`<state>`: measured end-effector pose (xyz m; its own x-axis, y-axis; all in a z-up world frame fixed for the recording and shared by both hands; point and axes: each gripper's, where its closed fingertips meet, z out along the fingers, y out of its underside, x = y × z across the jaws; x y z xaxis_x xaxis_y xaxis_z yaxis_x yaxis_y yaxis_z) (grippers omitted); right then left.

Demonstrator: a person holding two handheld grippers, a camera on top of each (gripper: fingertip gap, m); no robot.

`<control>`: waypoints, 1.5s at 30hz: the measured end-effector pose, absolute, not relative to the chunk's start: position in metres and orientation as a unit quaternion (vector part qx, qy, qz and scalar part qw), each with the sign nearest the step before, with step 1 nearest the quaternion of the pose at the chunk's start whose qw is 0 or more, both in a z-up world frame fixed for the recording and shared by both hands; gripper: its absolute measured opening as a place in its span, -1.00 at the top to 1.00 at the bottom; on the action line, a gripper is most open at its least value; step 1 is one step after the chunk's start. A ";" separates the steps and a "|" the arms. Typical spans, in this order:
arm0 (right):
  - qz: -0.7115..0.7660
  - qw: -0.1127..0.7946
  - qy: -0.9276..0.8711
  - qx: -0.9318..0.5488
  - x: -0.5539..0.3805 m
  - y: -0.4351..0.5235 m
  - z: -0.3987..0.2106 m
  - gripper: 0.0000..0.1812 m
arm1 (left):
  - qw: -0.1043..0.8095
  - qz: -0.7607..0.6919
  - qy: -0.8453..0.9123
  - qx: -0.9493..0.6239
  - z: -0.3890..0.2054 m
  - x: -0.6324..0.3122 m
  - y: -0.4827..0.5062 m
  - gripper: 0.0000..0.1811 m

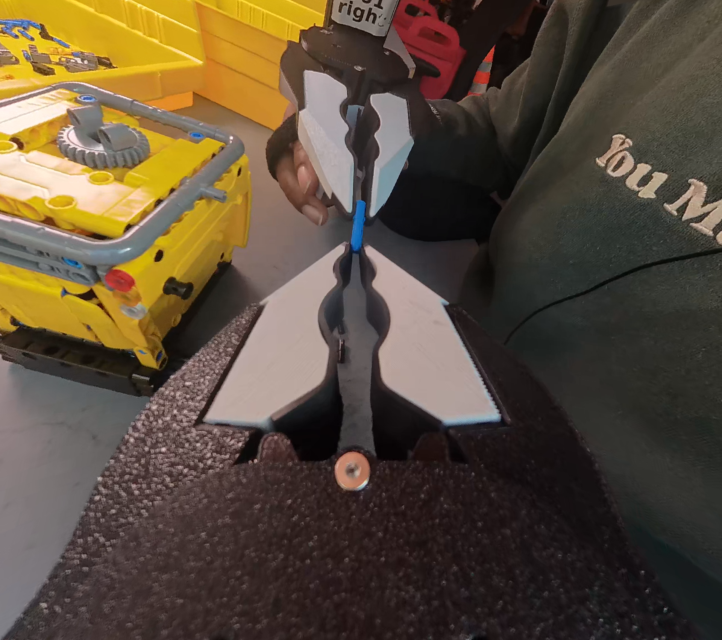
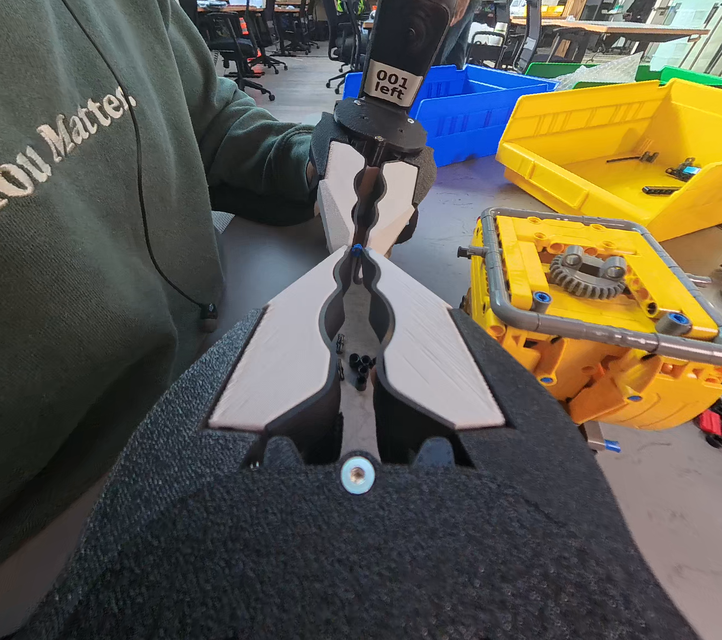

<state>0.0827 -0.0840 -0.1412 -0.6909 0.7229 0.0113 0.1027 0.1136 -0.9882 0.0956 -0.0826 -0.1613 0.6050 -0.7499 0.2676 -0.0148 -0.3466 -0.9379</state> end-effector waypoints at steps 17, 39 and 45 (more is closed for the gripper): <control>0.594 0.262 -0.699 -0.302 0.080 -0.087 -0.139 0.94 | 0.548 -0.296 0.297 -0.724 -0.157 0.093 -0.081 0.98; 0.591 0.276 -0.690 -0.315 0.076 -0.087 -0.132 0.93 | 0.561 -0.261 0.302 -0.726 -0.156 0.087 -0.079 0.98; 0.585 0.273 -0.694 -0.319 0.075 -0.088 -0.136 0.93 | 0.550 -0.256 0.306 -0.734 -0.162 0.088 -0.079 0.98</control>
